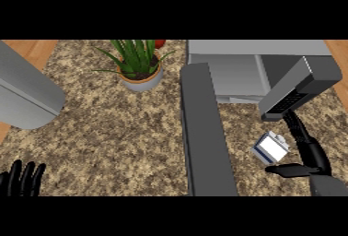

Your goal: Pick up the milk, place it into the microwave and close the microwave

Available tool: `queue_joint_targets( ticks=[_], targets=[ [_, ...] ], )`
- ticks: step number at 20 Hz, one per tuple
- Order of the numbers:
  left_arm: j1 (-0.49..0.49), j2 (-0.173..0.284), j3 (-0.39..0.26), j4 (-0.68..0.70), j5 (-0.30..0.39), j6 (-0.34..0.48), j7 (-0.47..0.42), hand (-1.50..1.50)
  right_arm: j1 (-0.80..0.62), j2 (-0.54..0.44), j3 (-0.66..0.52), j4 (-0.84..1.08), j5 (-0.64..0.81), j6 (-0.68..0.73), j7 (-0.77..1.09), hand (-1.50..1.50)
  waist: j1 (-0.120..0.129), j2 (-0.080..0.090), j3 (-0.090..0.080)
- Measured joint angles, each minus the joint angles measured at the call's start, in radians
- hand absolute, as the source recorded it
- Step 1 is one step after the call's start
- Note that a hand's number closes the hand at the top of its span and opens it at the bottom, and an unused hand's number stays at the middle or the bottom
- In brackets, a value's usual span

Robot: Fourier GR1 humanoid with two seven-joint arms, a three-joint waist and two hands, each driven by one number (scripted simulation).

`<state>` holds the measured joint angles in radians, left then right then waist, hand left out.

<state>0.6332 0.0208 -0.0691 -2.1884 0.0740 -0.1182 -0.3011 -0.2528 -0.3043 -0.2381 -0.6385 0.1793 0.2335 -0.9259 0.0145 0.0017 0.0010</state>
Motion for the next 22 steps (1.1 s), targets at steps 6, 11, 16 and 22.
queue_joint_targets(
  ticks=[6,11,16,22],
  targets=[
    [-0.021,-0.005,-0.009,-0.015,-0.01,0.015,0.036,-1.5,-0.065,-0.029,0.008,0.159,0.021,-0.008,-0.044,-1.5,0.004,0.002,0.001],
    [-0.003,0.0,-0.013,0.006,-0.014,0.008,-0.004,-1.5,-0.088,-0.027,0.024,0.252,0.035,-0.005,-0.062,-1.5,0.01,0.004,0.002],
    [0.004,-0.005,-0.02,0.002,-0.015,0.006,-0.006,-1.5,-0.113,-0.022,0.031,0.304,0.031,0.007,-0.067,-1.5,0.012,0.005,0.002],
    [-0.01,0.005,0.003,0.004,0.009,-0.005,0.0,-1.5,-0.134,-0.006,0.023,0.337,0.019,-0.007,-0.086,-1.5,0.013,0.007,0.003]
  ],
)
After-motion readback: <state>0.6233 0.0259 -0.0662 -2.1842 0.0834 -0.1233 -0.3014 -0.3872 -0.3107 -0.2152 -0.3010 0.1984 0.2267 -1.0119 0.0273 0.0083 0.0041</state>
